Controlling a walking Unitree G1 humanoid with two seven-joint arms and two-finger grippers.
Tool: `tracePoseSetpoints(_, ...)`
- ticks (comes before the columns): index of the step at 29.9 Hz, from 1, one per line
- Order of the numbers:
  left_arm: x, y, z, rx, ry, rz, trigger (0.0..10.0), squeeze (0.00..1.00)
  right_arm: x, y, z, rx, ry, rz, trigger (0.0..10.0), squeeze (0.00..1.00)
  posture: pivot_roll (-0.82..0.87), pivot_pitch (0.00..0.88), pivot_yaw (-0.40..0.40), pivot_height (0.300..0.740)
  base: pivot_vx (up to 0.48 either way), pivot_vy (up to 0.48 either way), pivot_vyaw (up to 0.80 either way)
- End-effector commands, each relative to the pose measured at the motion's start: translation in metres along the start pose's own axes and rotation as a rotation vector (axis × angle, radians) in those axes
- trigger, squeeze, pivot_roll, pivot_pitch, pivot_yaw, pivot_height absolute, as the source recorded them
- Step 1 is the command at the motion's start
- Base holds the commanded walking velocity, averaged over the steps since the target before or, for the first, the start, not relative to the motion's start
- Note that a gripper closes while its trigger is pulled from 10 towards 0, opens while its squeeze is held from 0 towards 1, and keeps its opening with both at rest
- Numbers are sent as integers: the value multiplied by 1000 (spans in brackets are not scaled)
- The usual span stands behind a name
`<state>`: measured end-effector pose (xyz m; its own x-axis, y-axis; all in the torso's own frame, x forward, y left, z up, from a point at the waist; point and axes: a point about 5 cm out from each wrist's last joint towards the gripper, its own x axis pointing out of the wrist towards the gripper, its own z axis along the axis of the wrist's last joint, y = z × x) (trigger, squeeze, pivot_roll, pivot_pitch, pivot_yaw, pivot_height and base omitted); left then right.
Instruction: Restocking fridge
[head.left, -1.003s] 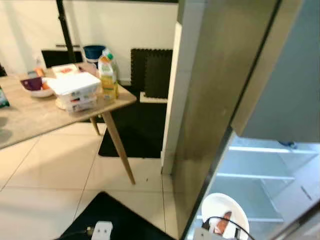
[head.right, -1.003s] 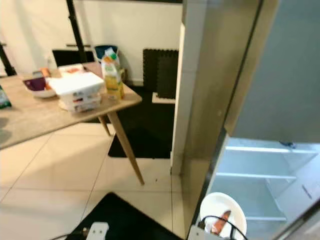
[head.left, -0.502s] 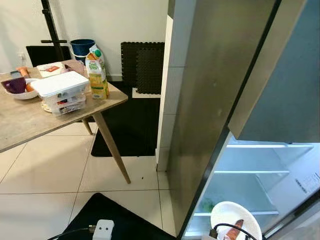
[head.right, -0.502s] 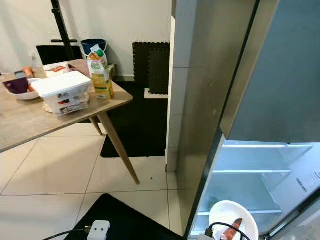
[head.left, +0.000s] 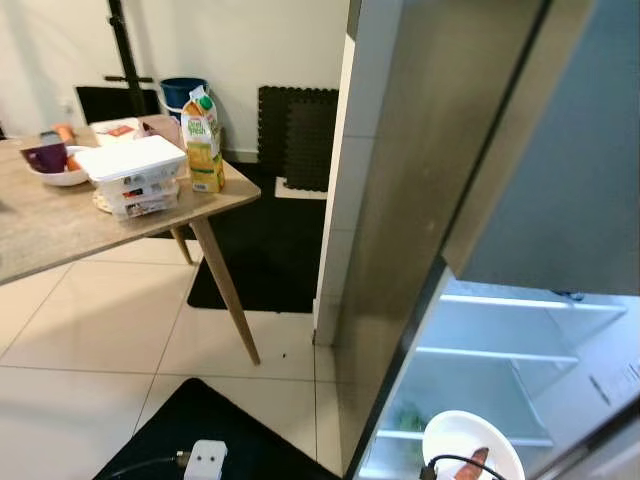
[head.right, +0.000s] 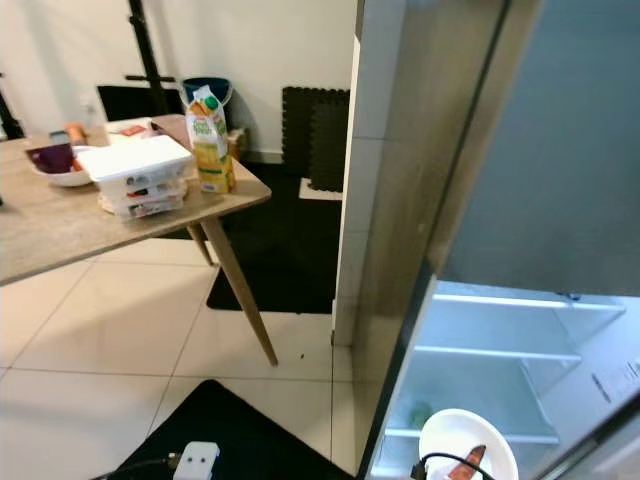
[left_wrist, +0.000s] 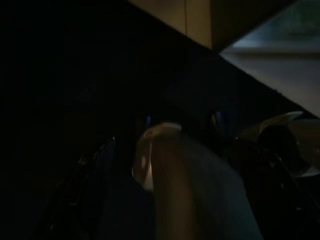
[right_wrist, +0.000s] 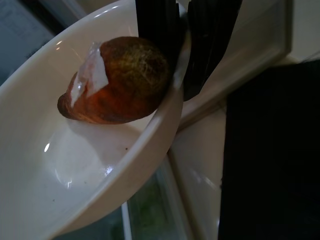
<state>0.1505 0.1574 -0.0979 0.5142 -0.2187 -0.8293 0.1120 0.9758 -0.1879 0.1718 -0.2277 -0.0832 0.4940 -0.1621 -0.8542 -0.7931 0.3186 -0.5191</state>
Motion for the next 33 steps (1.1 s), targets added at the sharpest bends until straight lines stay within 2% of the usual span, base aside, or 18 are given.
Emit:
tracePoseSetpoints(1, 1, -3, 4, -3, -9, -9, 10000, 0, -1, 2, -5, -6, 16, 6, 10000, 0, -46, 1, -46, 740, 0, -446, 0)
tracePoseSetpoints(18, 1, -3, 3, -14, -10, -10, 10000, 0, -1, 4, -5, -11, 14, 14, 10000, 0, -45, 9, -49, 740, 0, -436, 0)
tracePoseSetpoints(33, 2, -4, 3, -10, -8, 2, 10000, 0, -1, 2, -5, -5, -6, 9, 10000, 0, -55, 7, -43, 740, 0, 0, 0)
